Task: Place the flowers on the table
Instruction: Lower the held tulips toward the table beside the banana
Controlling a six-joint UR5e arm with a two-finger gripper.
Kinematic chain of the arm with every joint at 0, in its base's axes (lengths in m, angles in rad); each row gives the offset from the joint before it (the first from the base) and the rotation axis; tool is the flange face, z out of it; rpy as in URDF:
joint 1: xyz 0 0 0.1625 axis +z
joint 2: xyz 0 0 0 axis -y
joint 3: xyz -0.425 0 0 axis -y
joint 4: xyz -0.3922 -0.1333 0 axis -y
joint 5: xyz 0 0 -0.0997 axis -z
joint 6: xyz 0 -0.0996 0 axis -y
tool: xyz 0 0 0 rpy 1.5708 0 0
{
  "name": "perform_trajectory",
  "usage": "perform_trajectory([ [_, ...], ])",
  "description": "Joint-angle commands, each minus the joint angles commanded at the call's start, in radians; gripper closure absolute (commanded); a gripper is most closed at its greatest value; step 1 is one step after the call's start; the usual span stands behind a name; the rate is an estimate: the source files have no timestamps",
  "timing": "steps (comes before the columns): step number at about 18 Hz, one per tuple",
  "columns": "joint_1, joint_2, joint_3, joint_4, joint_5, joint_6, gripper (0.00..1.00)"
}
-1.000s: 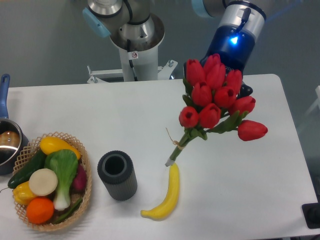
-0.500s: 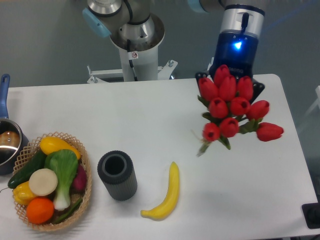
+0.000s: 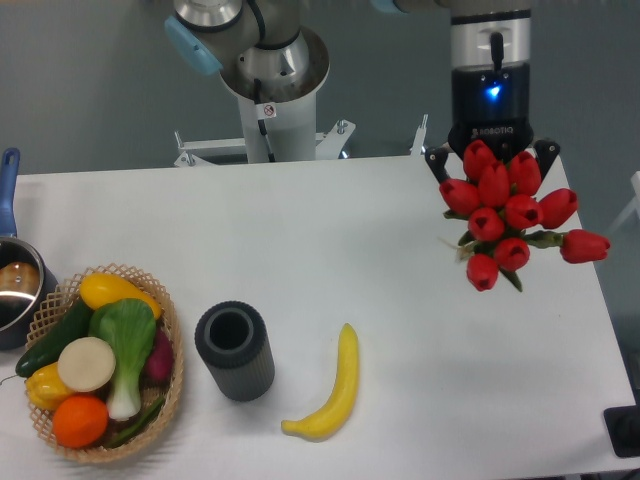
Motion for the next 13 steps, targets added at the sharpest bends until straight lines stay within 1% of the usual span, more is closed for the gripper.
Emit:
perform_trajectory([
  [1, 0.000, -0.006, -0.025, 0.000, 0.046, 0.021, 0.64],
  [3, -0.002, -0.024, -0.046, 0.000, 0.083, 0.028, 0.64],
  [7, -0.006, -0.089, -0.054, -0.008, 0.118, 0.025, 0.64],
  [10, -0.038, -0.141, -0.062, -0.009, 0.170, 0.026, 0.64],
  [13, -0.048, -0.178, -0.062, -0.008, 0.177, 0.025, 0.64],
])
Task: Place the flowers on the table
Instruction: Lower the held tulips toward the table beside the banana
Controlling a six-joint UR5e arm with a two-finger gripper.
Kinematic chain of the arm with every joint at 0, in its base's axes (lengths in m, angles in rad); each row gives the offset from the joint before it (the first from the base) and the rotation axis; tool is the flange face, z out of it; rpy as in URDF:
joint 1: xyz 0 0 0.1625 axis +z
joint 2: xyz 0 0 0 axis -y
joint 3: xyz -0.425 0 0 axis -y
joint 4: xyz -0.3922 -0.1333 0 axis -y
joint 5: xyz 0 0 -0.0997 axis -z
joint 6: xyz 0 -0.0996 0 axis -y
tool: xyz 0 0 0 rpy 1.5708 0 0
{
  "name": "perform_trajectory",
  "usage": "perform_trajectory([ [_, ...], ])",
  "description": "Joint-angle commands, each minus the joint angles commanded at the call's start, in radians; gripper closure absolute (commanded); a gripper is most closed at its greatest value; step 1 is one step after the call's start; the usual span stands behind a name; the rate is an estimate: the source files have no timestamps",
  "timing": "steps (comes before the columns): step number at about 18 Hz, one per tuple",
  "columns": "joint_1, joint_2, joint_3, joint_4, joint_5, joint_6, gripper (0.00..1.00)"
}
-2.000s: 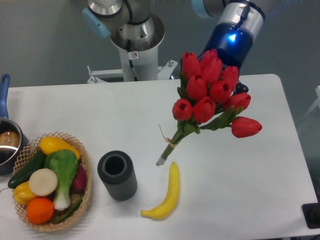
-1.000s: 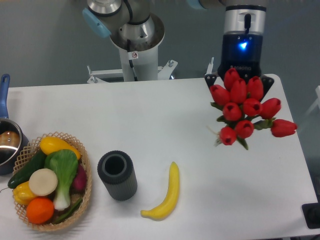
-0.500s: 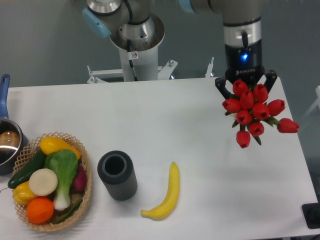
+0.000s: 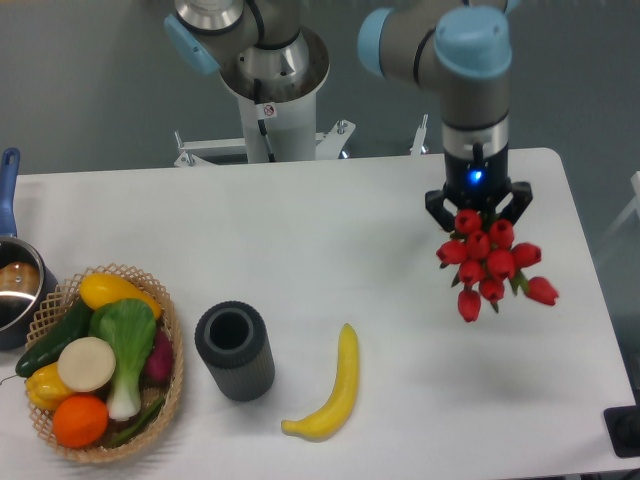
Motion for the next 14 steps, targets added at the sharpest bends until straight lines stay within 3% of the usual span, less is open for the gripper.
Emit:
perform_trajectory([
  [14, -0.075, -0.127, 0.020, 0.005, 0.066, -0.009, 0.63],
])
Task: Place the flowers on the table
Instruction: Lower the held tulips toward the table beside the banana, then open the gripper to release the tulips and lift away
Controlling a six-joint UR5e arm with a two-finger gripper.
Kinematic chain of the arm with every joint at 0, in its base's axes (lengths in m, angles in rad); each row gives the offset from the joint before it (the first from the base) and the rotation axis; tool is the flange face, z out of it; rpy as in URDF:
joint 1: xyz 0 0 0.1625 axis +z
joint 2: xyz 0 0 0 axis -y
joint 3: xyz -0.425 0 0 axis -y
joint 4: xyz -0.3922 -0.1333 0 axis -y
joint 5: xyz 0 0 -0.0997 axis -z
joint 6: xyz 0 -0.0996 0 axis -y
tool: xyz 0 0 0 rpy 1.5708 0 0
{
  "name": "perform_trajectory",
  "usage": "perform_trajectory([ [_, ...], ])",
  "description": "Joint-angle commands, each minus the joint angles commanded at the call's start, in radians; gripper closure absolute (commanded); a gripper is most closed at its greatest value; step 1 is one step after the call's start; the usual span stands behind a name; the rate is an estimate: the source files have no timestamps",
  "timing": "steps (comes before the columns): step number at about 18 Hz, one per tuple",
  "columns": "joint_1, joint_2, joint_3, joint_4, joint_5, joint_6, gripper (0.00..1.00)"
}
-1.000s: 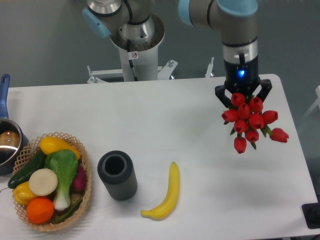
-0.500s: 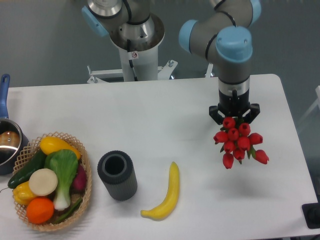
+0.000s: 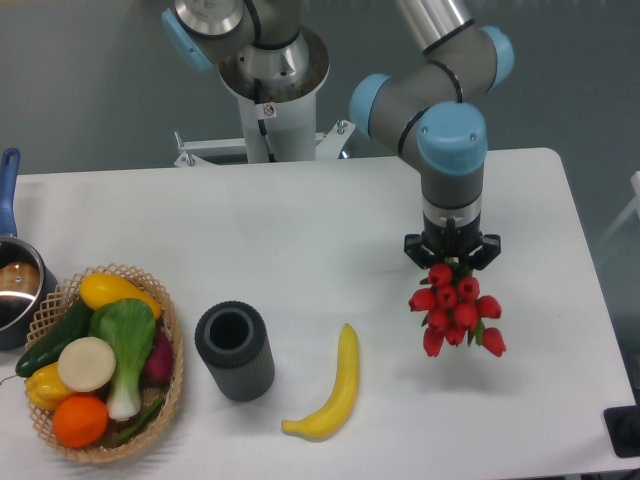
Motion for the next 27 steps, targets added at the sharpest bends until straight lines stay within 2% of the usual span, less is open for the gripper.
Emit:
perform_trajectory([
  [2, 0.000, -0.003, -0.002, 0.000, 0.000, -0.002, 0.63],
  [4, 0.000, -0.008, -0.003, 0.000, -0.002, -0.002, 0.54],
  [6, 0.000, -0.015, 0.000, 0.002, -0.003, 0.006, 0.34],
  [7, 0.002, -0.015, 0.006, 0.002, -0.005, 0.011, 0.16],
  [8, 0.003, -0.015, 0.014, 0.003, -0.005, 0.011, 0.03],
  [9, 0.005, -0.011, 0.020, 0.002, -0.005, 0.011, 0.00],
  [14, 0.020, 0.003, 0.040, 0.009, -0.003, 0.021, 0.00],
  [18, 0.101, 0.034, 0.067, 0.003, -0.015, 0.040, 0.00],
  [20, 0.117, 0.035, 0.069, 0.002, -0.031, 0.116, 0.00],
  [24, 0.175, 0.078, 0.052, -0.017, -0.052, 0.403, 0.00],
  [27, 0.231, 0.112, 0.046, -0.072, -0.066, 0.527, 0.00],
])
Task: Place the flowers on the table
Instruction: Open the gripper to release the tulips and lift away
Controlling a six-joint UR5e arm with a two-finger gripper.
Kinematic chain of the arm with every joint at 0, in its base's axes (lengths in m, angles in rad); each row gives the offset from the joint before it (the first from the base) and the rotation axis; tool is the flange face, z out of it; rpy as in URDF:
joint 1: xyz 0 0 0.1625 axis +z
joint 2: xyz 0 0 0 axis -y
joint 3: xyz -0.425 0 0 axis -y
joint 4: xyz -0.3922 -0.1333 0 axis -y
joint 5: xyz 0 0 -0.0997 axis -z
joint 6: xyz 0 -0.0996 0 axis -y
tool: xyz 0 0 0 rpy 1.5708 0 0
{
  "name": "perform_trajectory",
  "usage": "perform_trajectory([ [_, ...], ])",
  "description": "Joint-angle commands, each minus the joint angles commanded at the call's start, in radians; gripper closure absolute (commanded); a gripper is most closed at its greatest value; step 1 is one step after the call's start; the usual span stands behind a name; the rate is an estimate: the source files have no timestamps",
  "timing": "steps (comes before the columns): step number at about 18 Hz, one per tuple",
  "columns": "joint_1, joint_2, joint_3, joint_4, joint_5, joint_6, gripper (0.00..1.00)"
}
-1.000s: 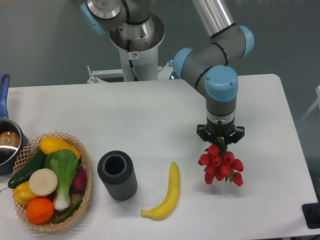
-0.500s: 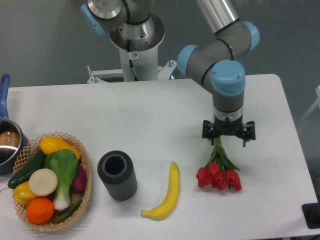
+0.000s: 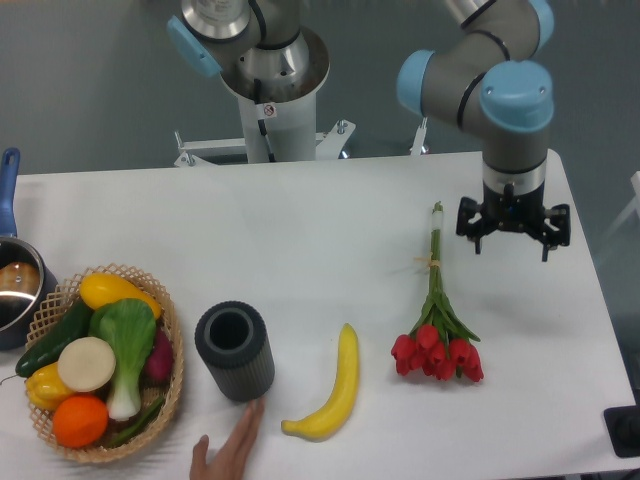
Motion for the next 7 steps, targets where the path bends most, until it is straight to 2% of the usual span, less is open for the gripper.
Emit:
perform_trajectory([
  [4, 0.057, 0.029, -0.003, -0.014, -0.064, 0.066, 0.00],
  [7, 0.062, 0.037, 0.002, -0.014, -0.071, 0.066, 0.00],
])
